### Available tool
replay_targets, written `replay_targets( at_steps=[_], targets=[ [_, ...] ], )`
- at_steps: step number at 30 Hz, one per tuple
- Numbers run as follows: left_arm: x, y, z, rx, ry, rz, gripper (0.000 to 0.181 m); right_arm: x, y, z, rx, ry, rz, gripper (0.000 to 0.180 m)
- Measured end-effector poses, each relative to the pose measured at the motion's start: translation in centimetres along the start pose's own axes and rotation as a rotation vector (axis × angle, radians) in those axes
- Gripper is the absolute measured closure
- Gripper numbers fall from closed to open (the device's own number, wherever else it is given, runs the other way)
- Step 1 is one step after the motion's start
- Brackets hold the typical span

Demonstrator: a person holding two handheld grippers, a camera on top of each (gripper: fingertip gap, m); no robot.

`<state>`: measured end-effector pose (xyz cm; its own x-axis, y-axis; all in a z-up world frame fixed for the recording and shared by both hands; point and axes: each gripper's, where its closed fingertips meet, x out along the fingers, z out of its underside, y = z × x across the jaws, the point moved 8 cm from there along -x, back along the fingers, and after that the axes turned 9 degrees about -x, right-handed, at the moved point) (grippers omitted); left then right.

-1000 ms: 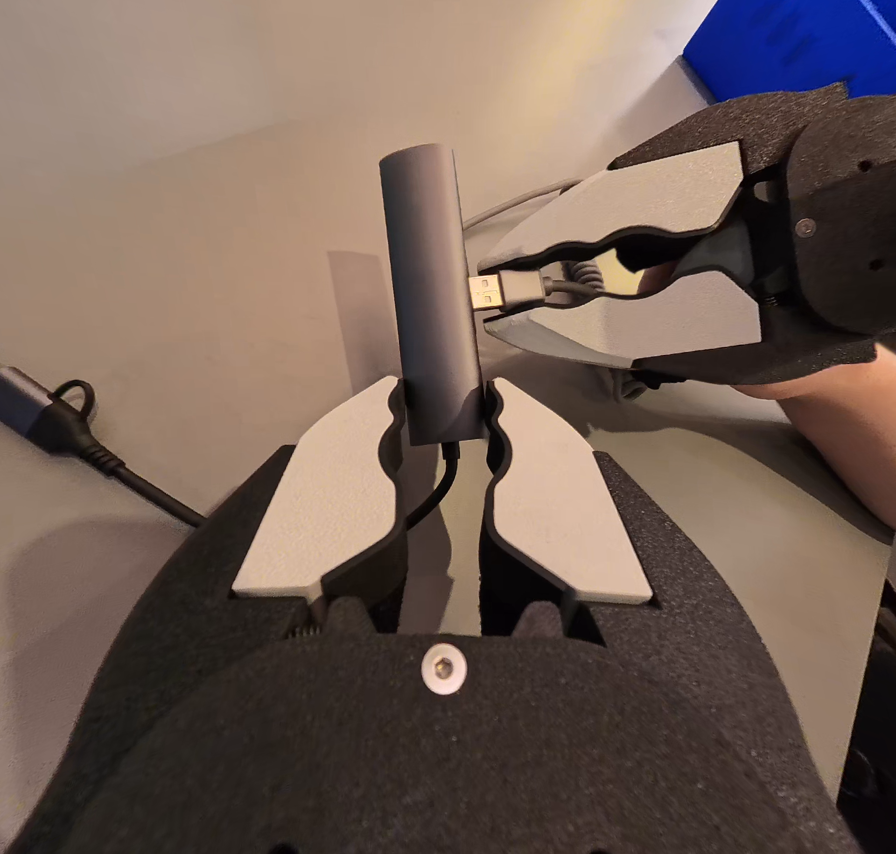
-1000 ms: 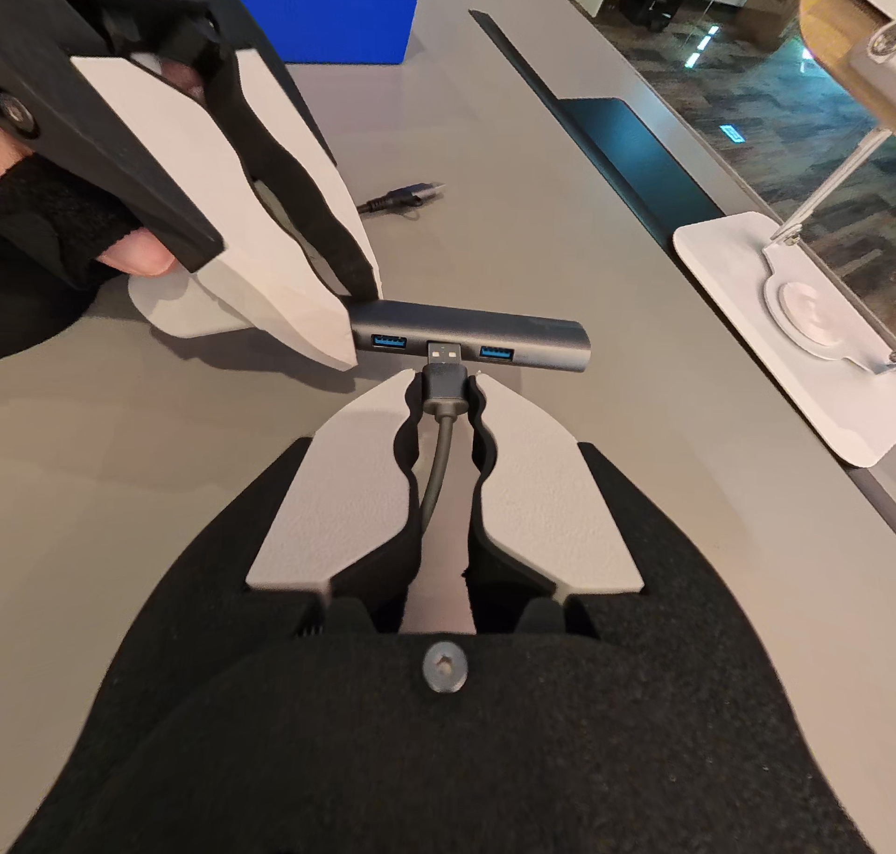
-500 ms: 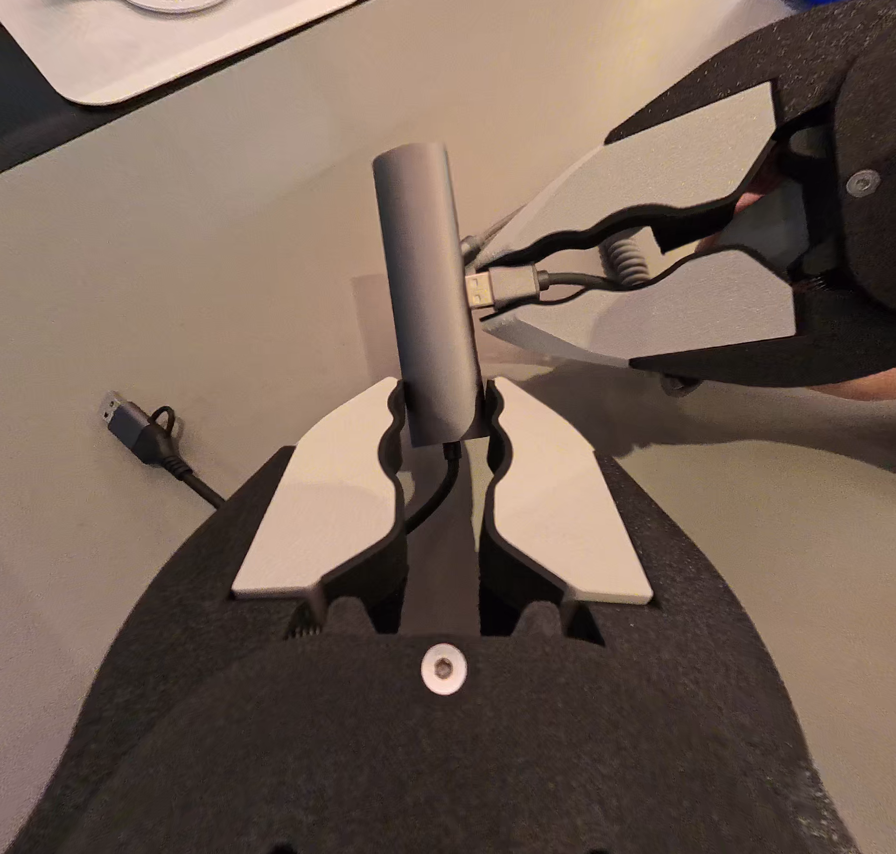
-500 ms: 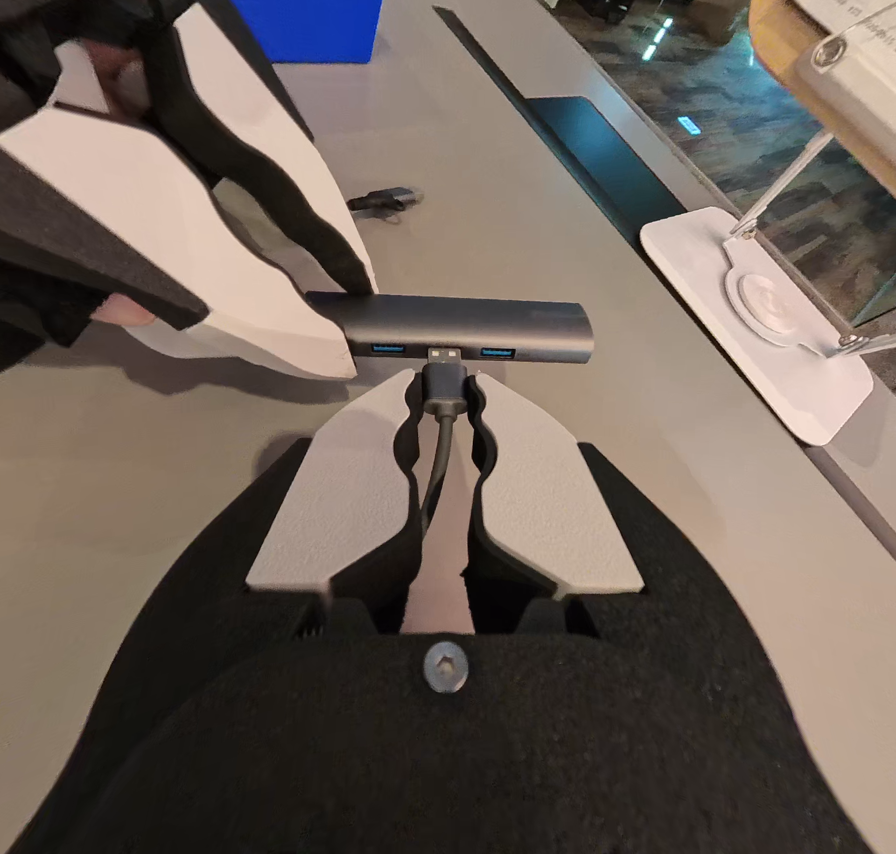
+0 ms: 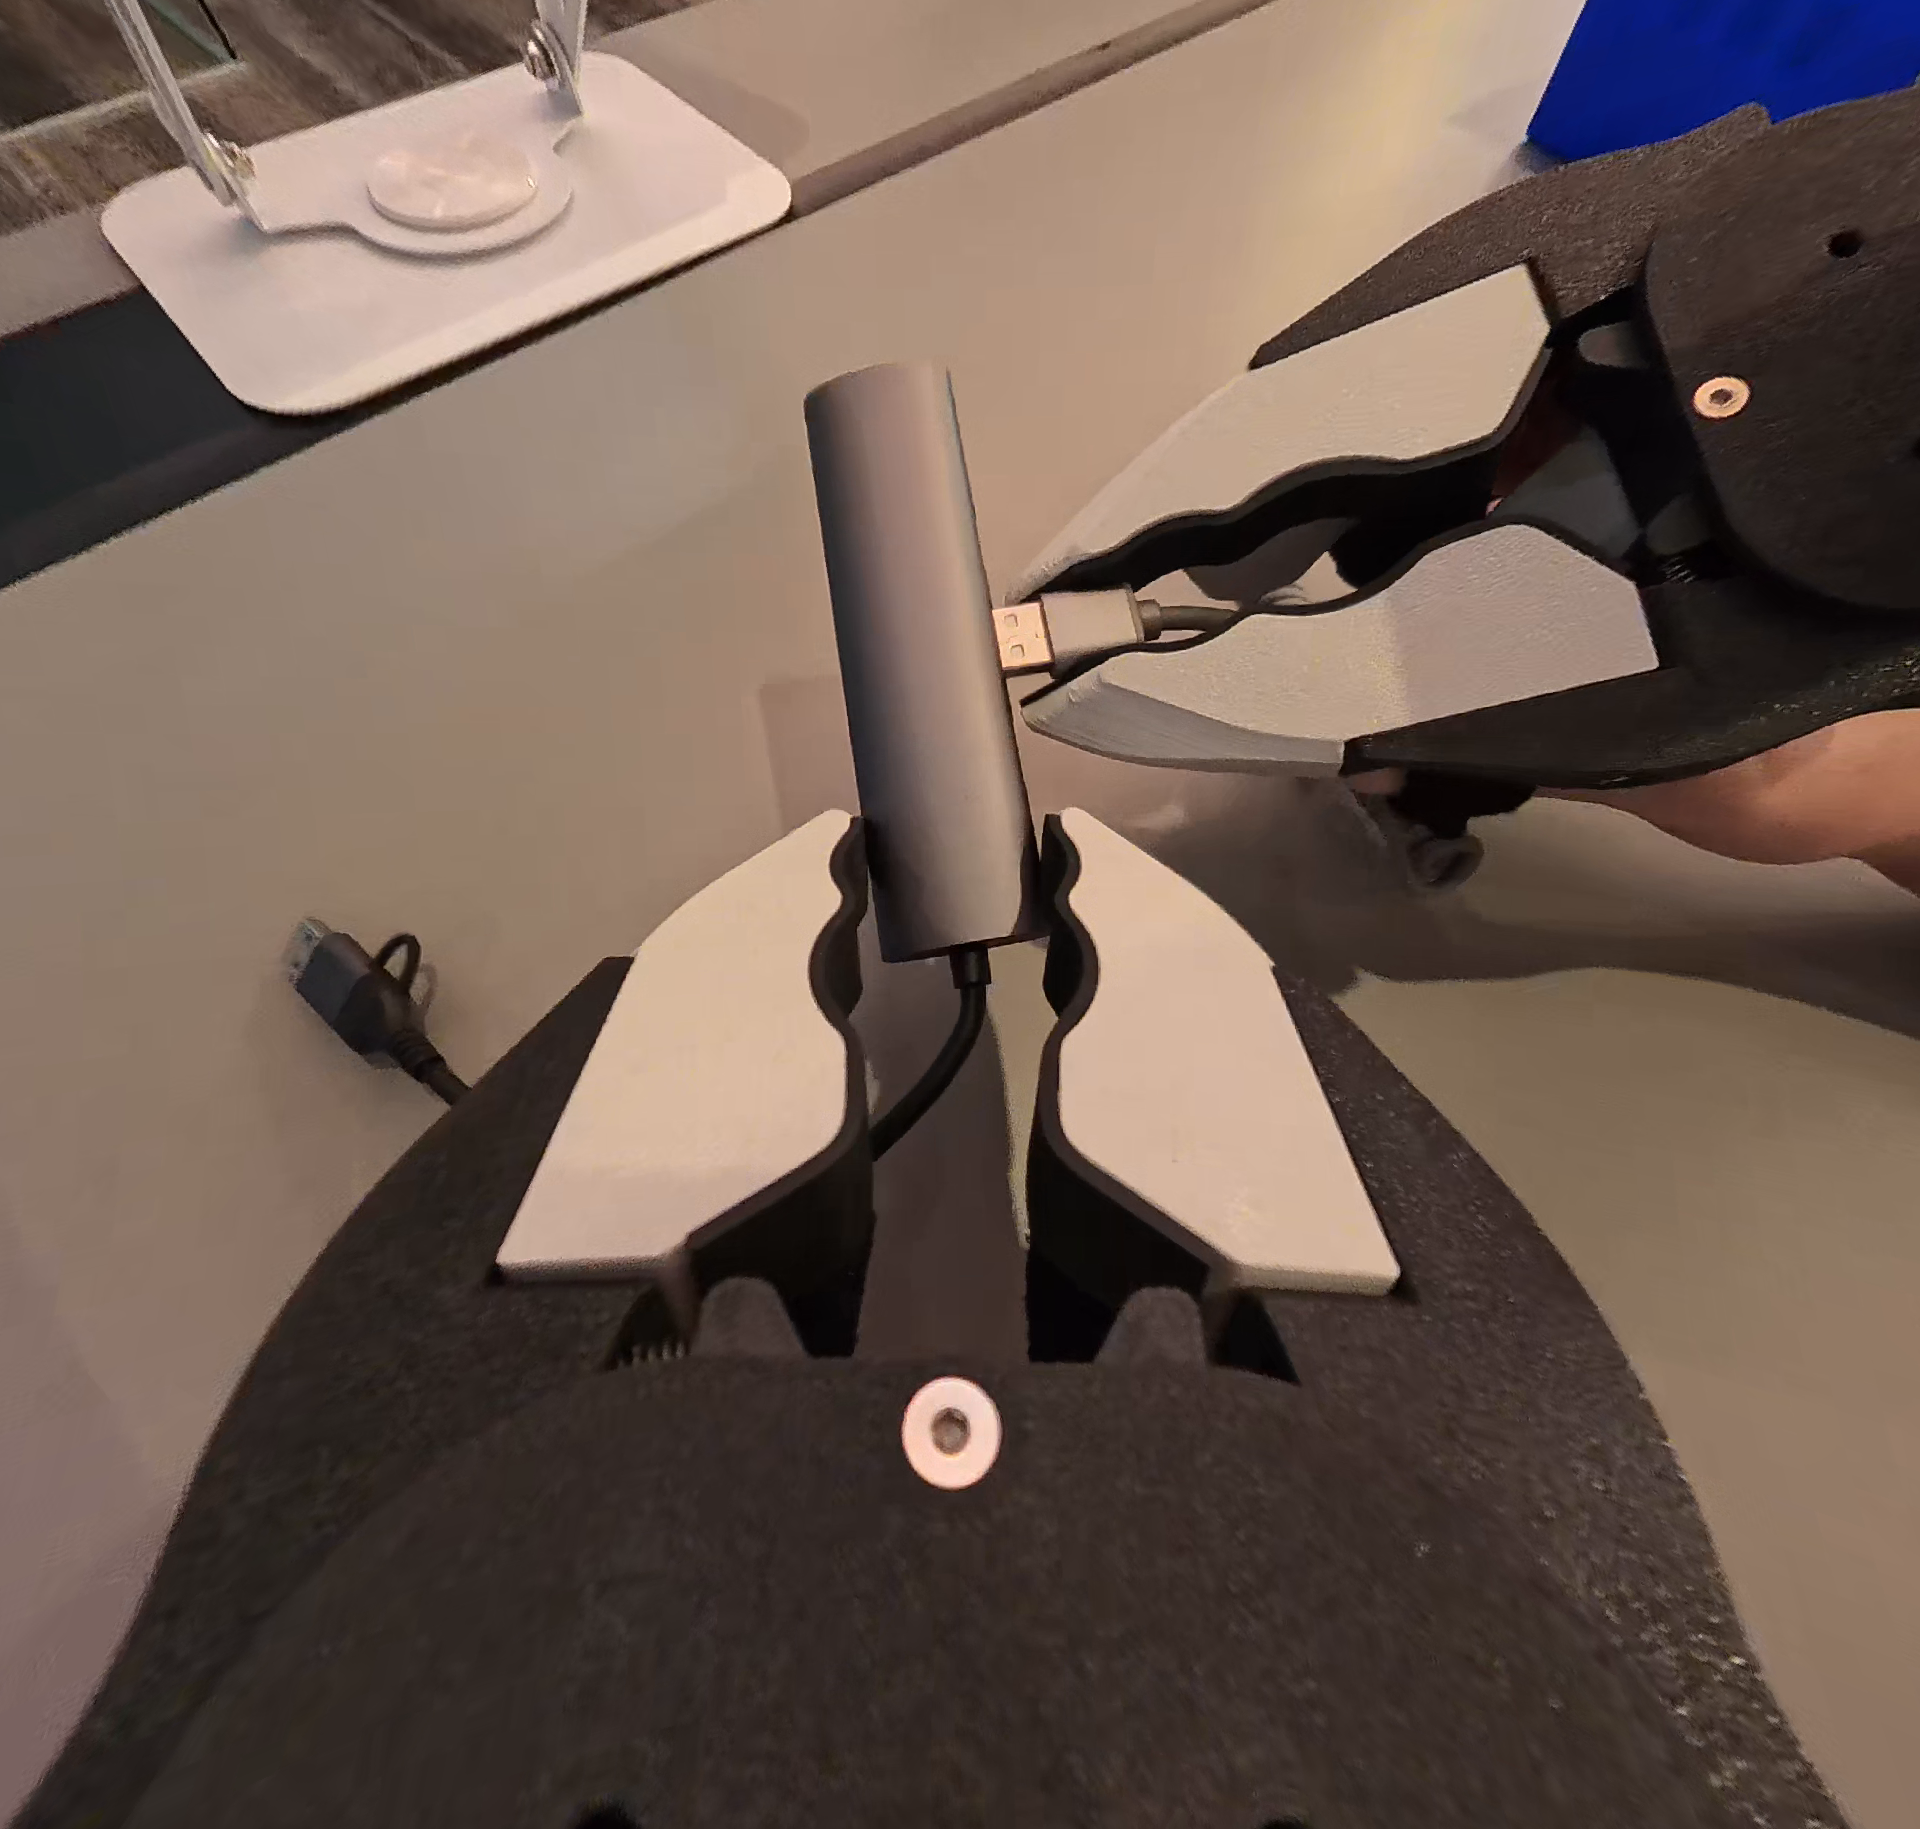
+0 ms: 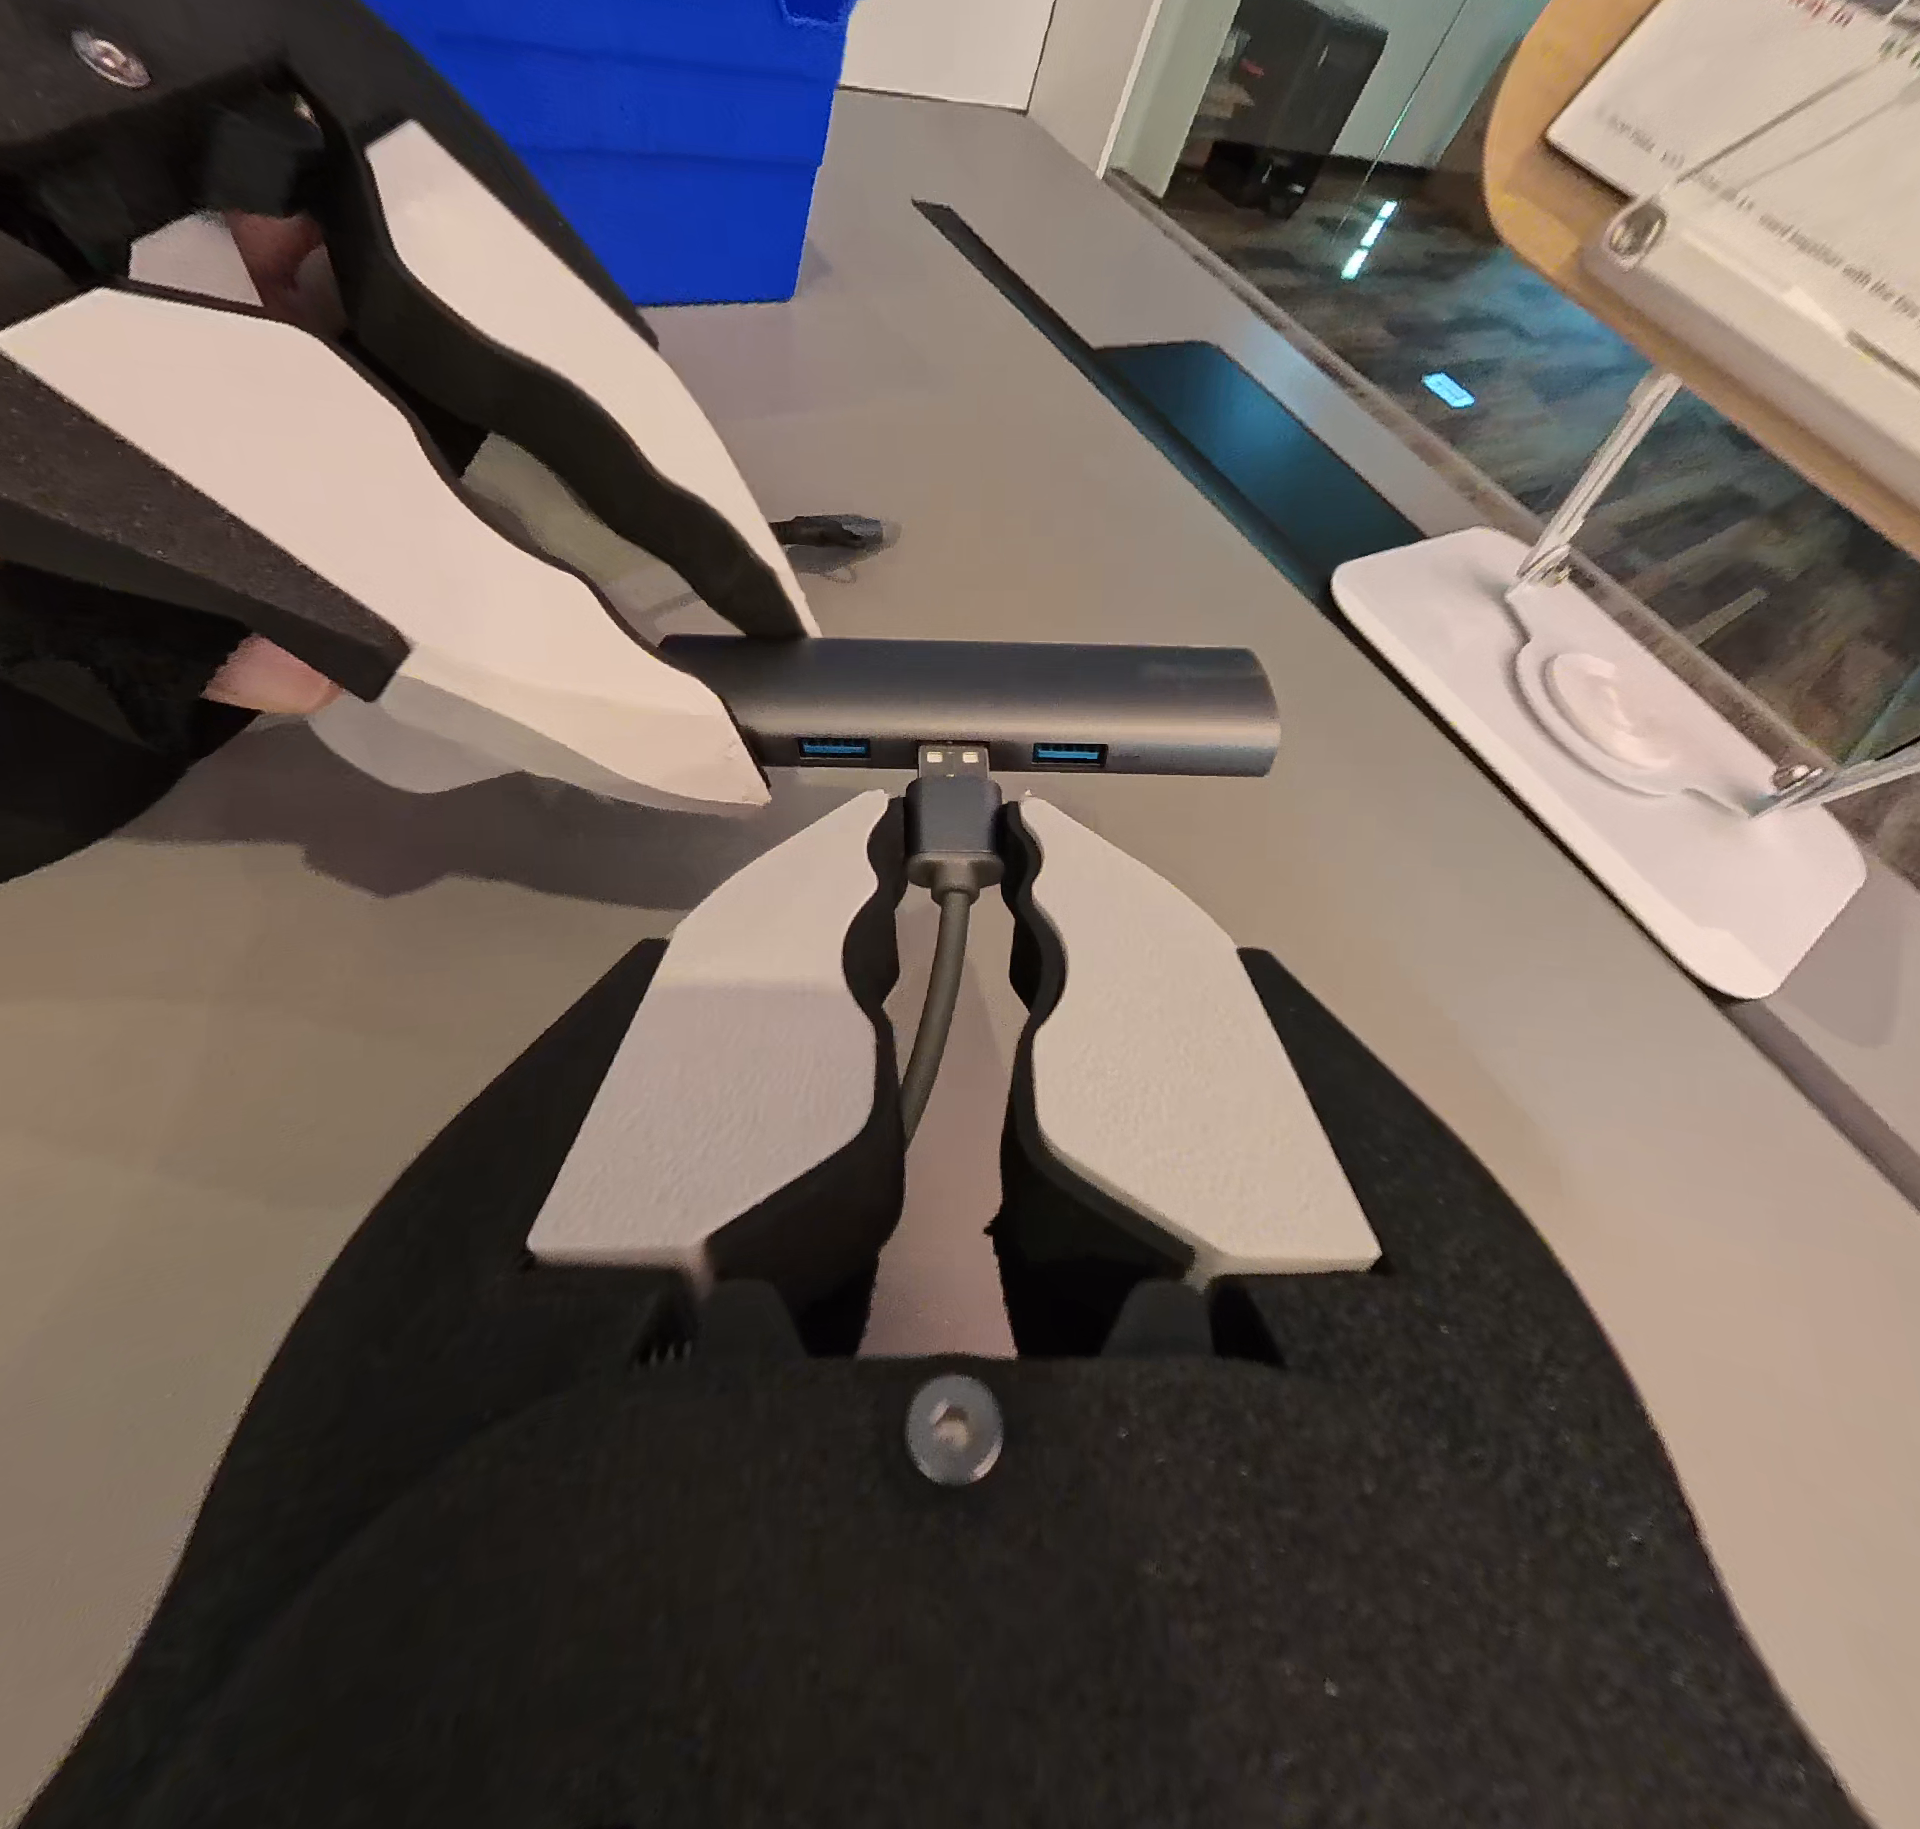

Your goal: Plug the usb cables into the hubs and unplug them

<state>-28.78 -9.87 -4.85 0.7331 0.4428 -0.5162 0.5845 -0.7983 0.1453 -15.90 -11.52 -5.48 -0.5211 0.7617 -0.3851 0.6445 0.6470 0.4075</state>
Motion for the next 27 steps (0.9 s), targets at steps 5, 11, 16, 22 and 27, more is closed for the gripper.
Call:
replay_targets(
  at_steps=[5, 11, 16, 22, 27],
  targets=[
    [-0.1, 0.5, -0.1, 0.078, 0.022, -0.048, 0.149, -0.1, 0.0, 0.0, -0.023, -0.003, 0.029, 0.163],
    [-0.2, 0.8, -0.2, 0.139, 0.032, -0.073, 0.149, -0.2, -0.2, -0.2, -0.017, 0.014, 0.053, 0.163],
    [-0.6, 1.2, -0.2, 0.241, 0.045, -0.089, 0.149, -0.7, 0.2, 0.1, -0.056, 0.079, -0.014, 0.163],
    [-0.3, 1.8, 0.0, 0.314, 0.018, -0.116, 0.148, -0.4, -0.3, -0.1, -0.056, 0.032, 0.036, 0.163],
    [-0.4, 1.7, -0.1, 0.294, 0.03, -0.12, 0.149, -0.4, -0.3, -0.2, -0.069, 0.034, 0.061, 0.163]
  ],
)
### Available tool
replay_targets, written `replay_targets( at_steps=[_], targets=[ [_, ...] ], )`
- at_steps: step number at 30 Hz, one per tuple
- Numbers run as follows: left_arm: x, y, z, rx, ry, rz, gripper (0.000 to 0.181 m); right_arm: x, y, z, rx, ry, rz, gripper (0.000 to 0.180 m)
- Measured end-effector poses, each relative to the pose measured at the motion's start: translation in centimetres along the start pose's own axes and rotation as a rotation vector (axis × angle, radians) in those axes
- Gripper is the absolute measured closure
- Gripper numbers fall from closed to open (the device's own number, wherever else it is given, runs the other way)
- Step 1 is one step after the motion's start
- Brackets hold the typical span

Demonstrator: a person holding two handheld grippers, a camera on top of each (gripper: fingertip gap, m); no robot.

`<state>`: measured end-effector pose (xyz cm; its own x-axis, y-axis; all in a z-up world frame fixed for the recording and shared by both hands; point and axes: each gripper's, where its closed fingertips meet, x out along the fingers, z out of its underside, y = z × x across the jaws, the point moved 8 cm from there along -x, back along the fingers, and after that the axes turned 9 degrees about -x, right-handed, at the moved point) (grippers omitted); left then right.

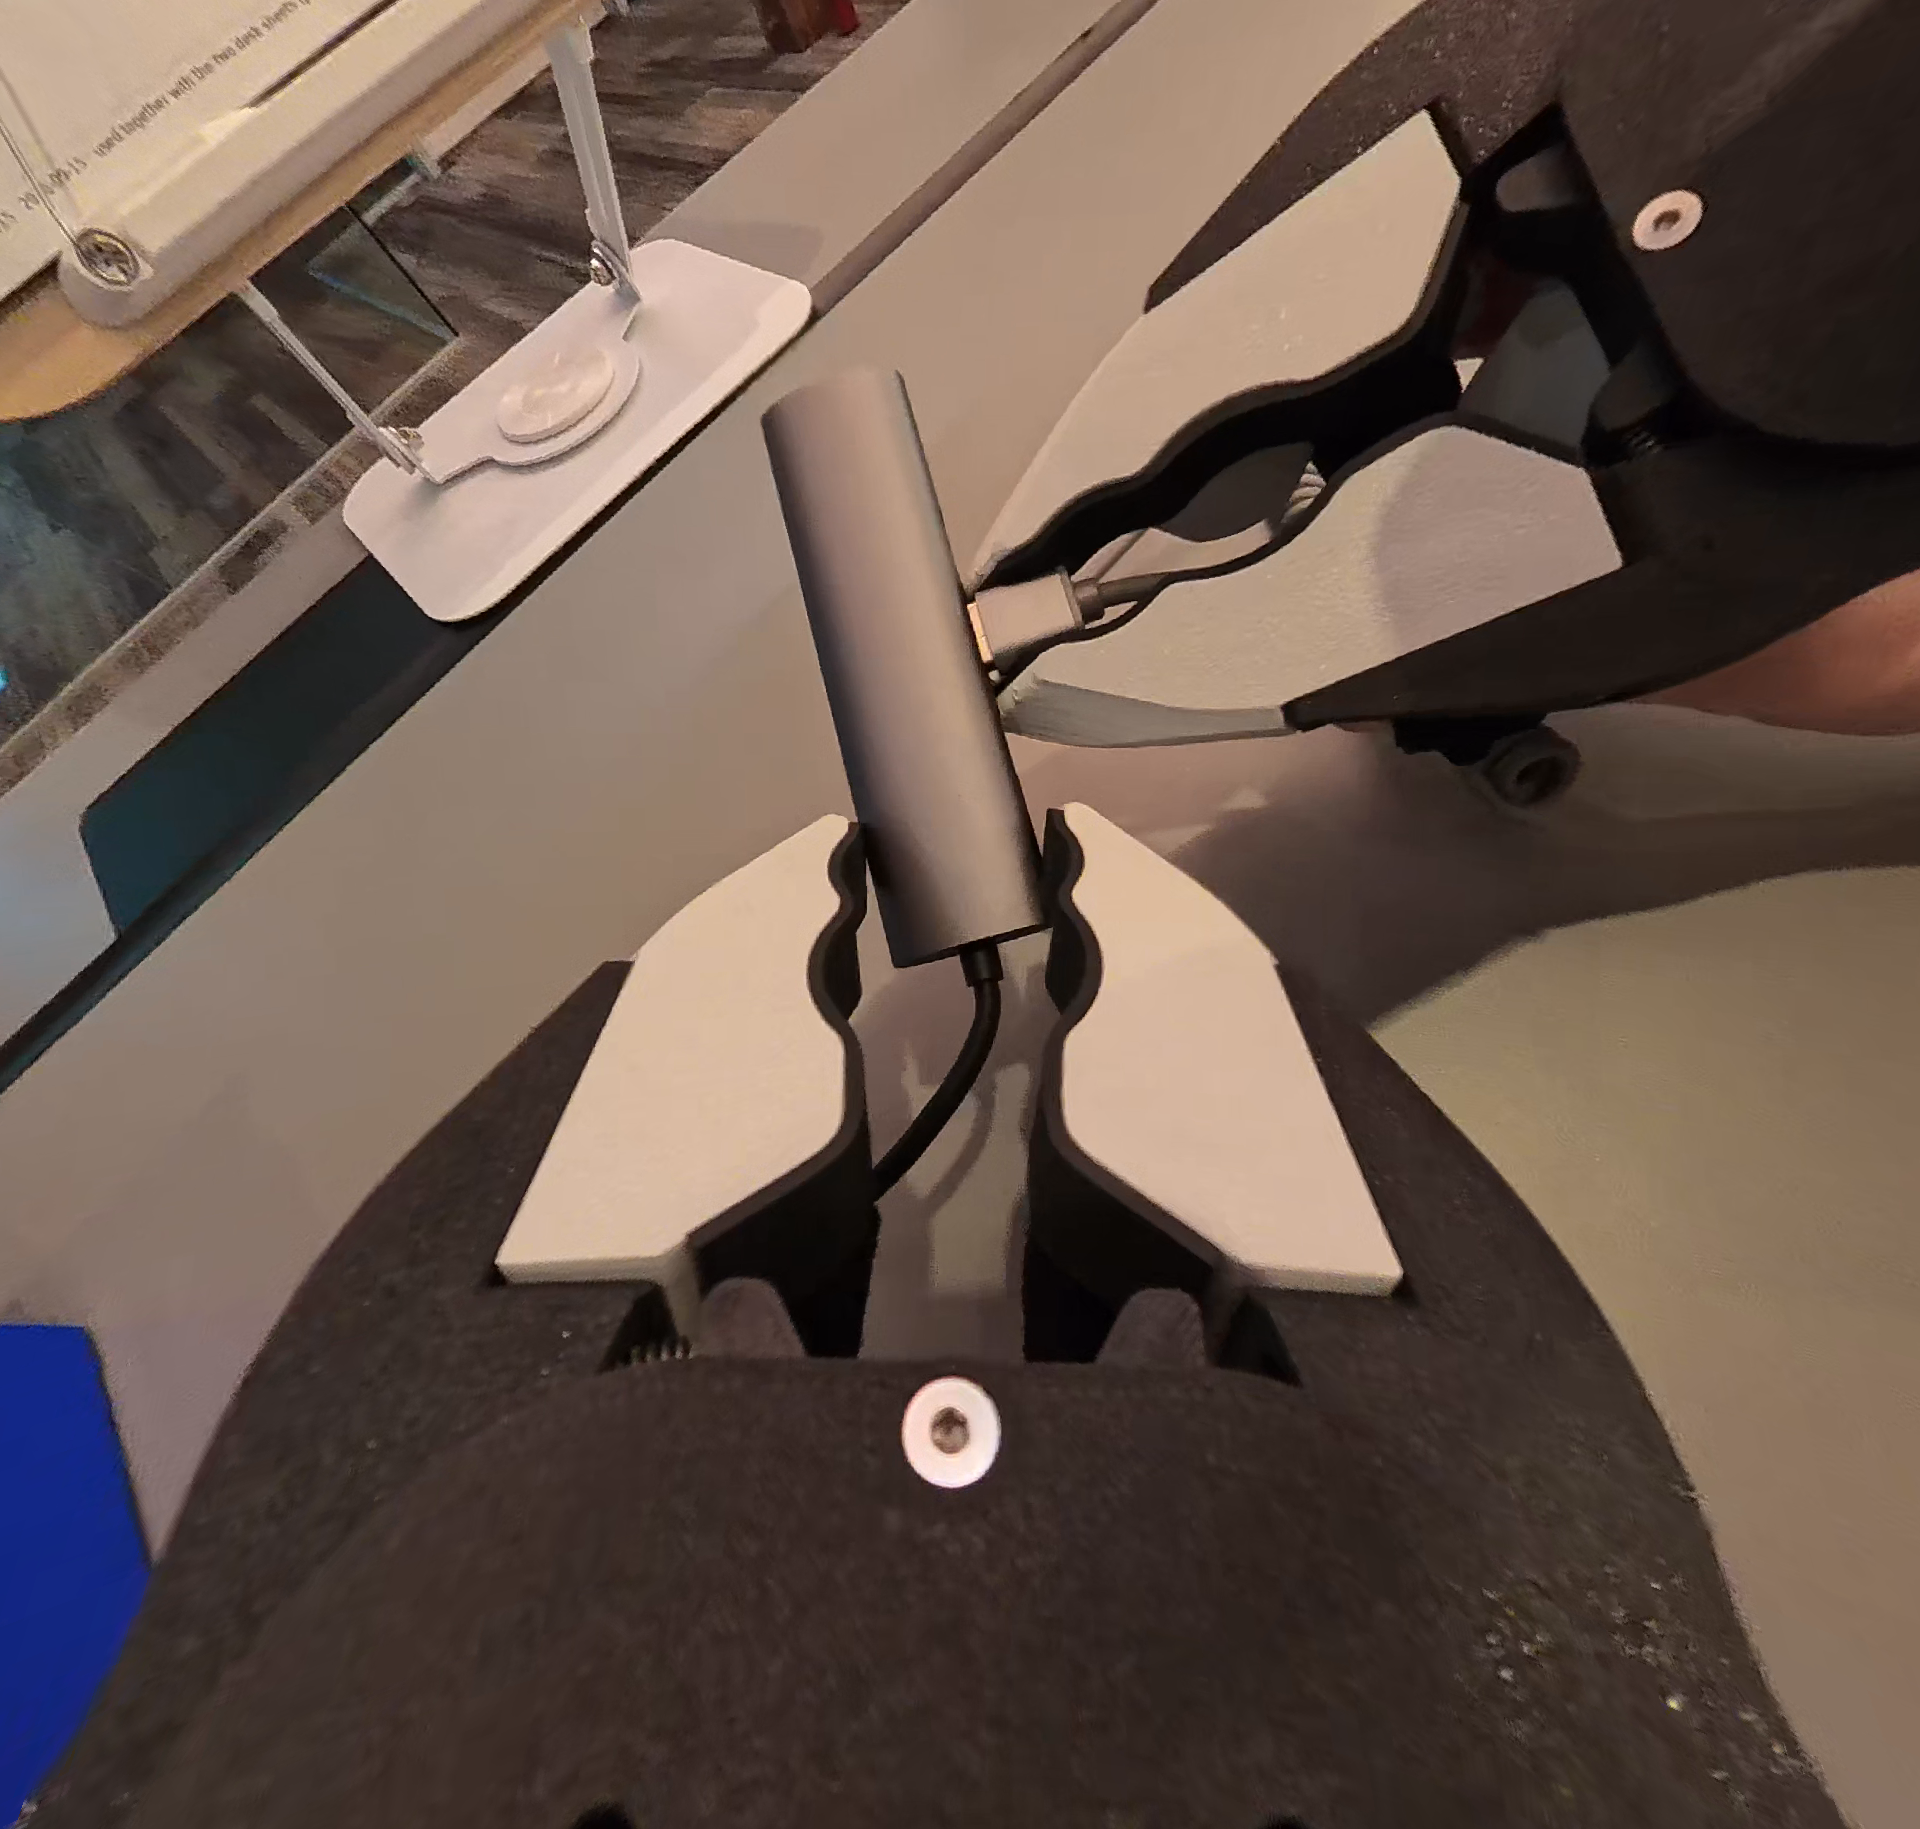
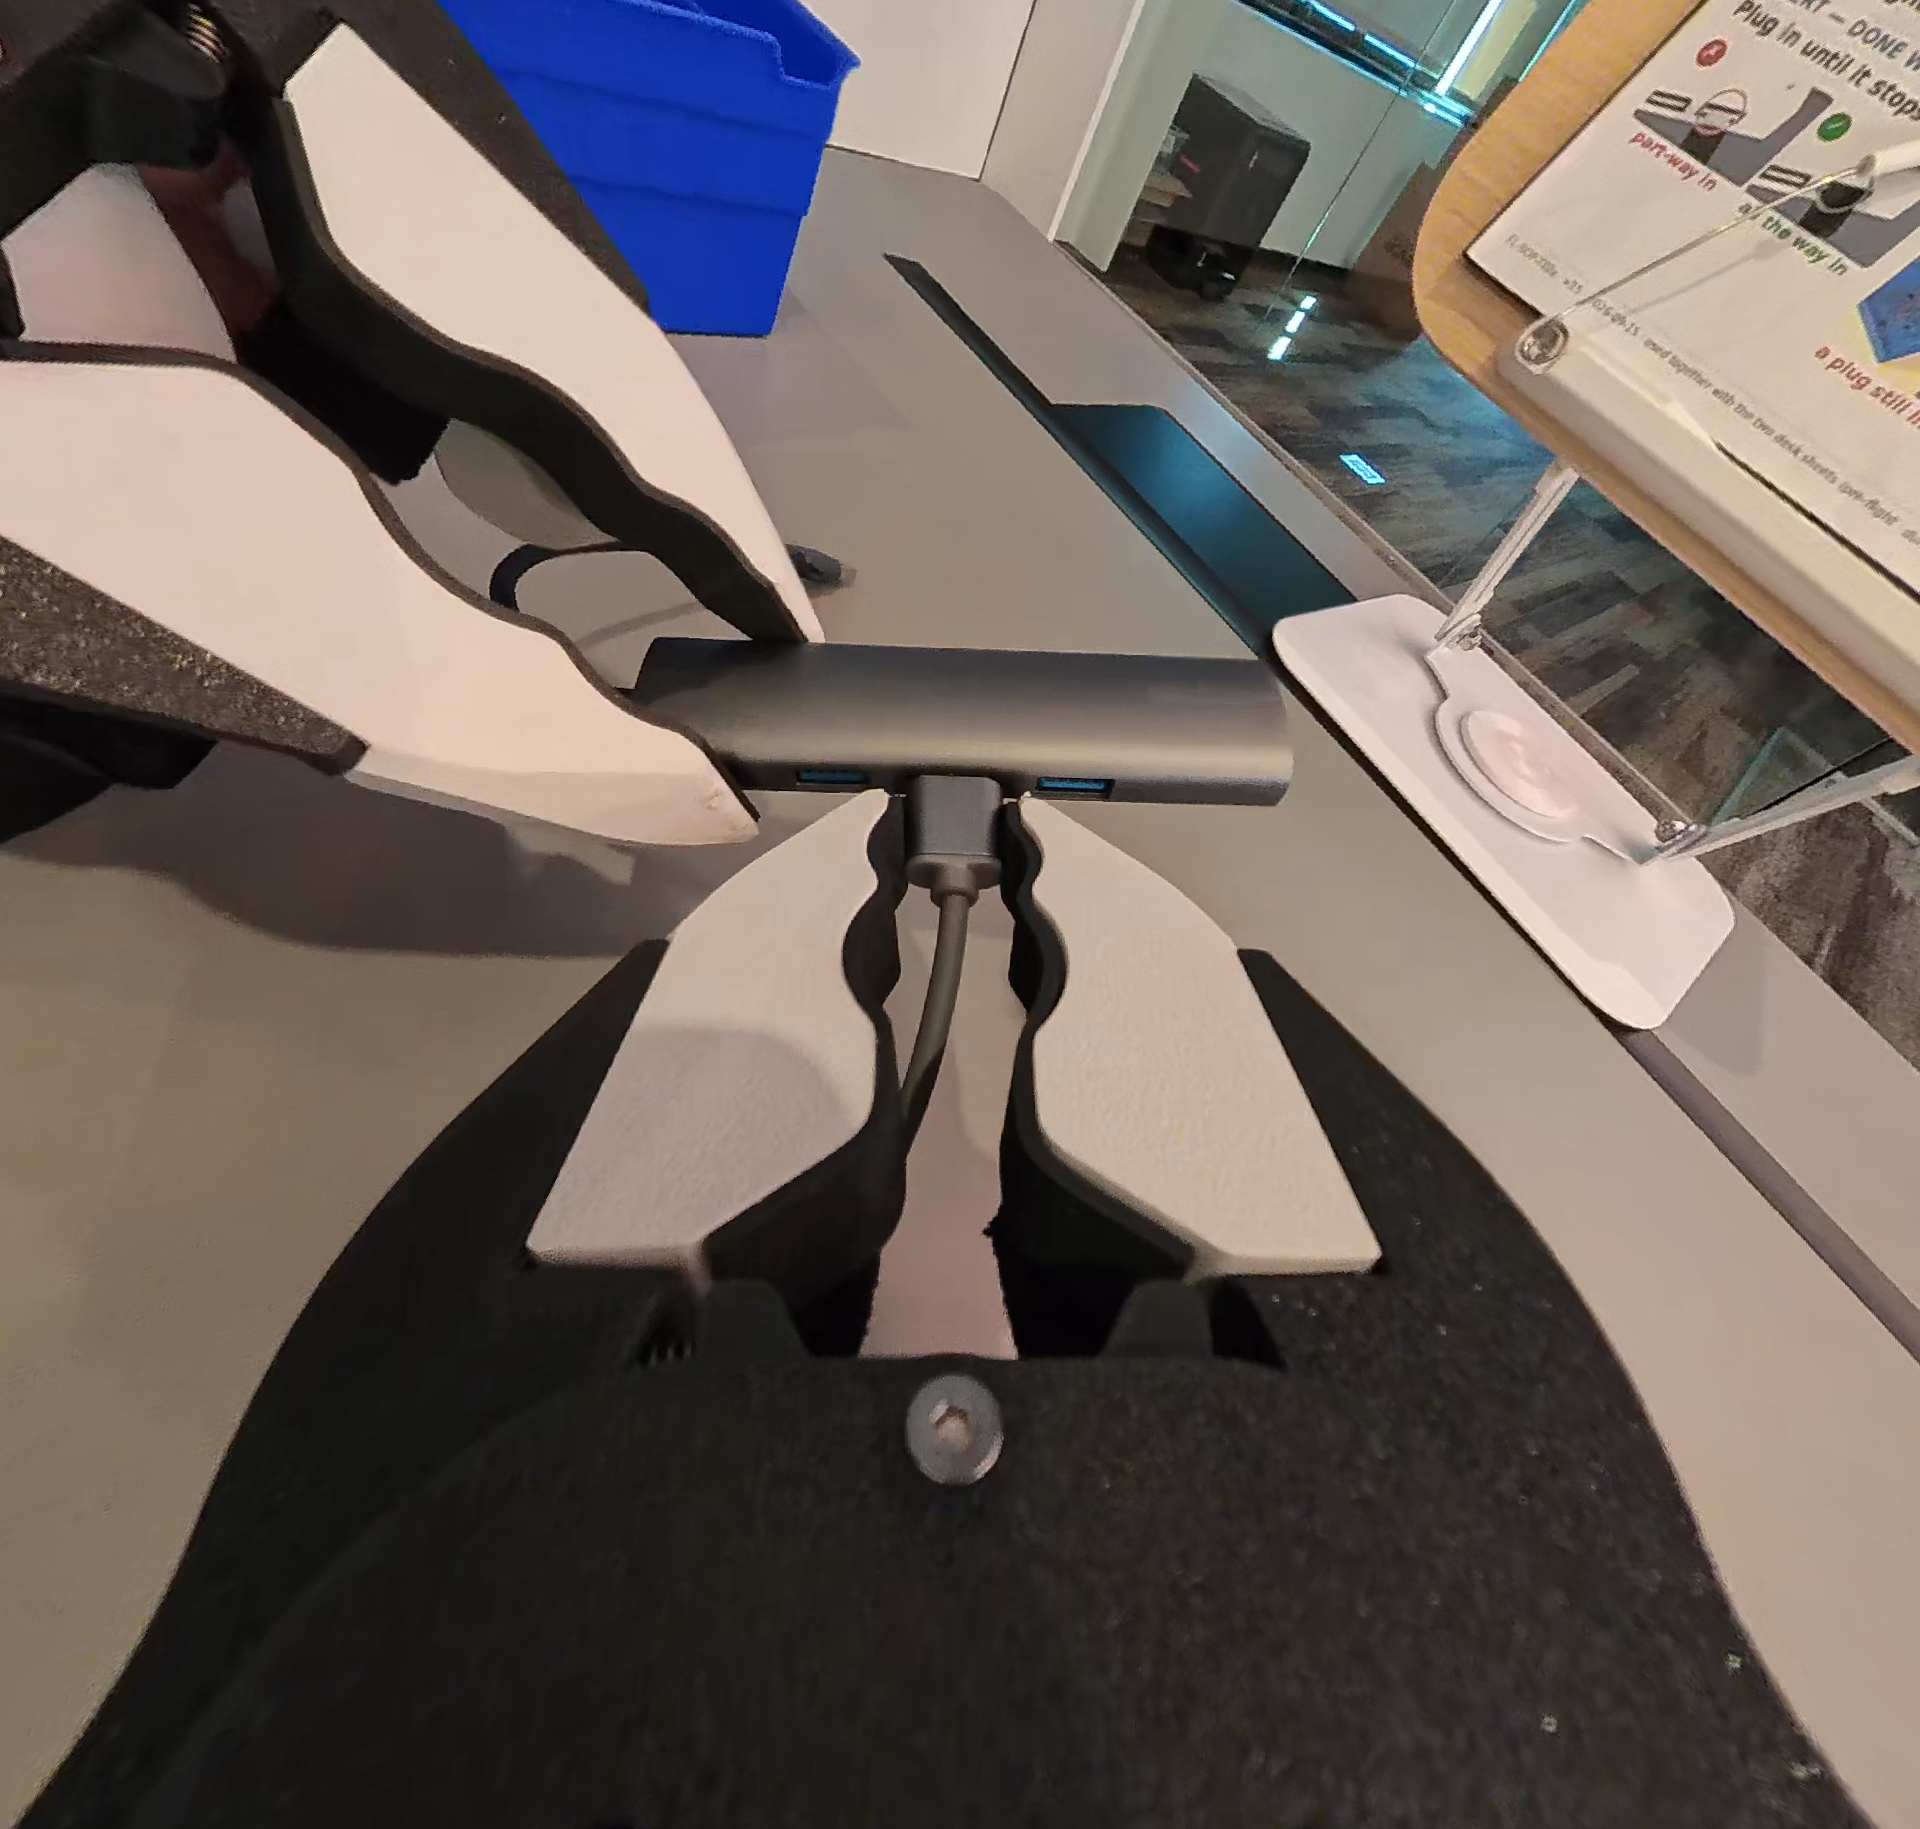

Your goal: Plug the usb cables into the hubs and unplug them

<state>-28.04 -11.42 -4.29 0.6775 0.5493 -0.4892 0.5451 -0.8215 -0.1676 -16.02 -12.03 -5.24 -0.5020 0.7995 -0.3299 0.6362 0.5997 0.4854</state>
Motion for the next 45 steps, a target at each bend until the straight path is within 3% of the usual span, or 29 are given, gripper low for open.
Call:
replay_targets(
  at_steps=[7, 17, 23, 31, 38, 45],
  targets=[
    [0.1, -0.1, 0.2, -0.017, -0.012, 0.025, 0.148, 0.0, -0.1, 0.1, -0.005, -0.02, -0.007, 0.163],
    [0.9, -1.6, 1.1, -0.292, -0.05, 0.142, 0.149, 1.0, -0.3, 0.5, 0.017, -0.092, -0.043, 0.163],
    [0.7, -2.6, 1.4, -0.535, -0.008, 0.321, 0.15, 0.3, -0.2, 0.0, -0.021, -0.002, 0.001, 0.163],
    [0.7, -2.8, 1.5, -0.571, -0.014, 0.361, 0.15, 0.2, -0.3, -0.1, -0.03, 0.007, 0.0, 0.163],
    [0.7, -2.8, 1.5, -0.586, -0.002, 0.366, 0.15, 0.1, 0.0, -0.1, 0.094, 0.022, -0.051, 0.163],
    [0.7, -2.8, 1.5, -0.594, 0.001, 0.366, 0.15, -0.1, -0.1, -0.3, 0.041, 0.005, -0.01, 0.163]
  ],
)
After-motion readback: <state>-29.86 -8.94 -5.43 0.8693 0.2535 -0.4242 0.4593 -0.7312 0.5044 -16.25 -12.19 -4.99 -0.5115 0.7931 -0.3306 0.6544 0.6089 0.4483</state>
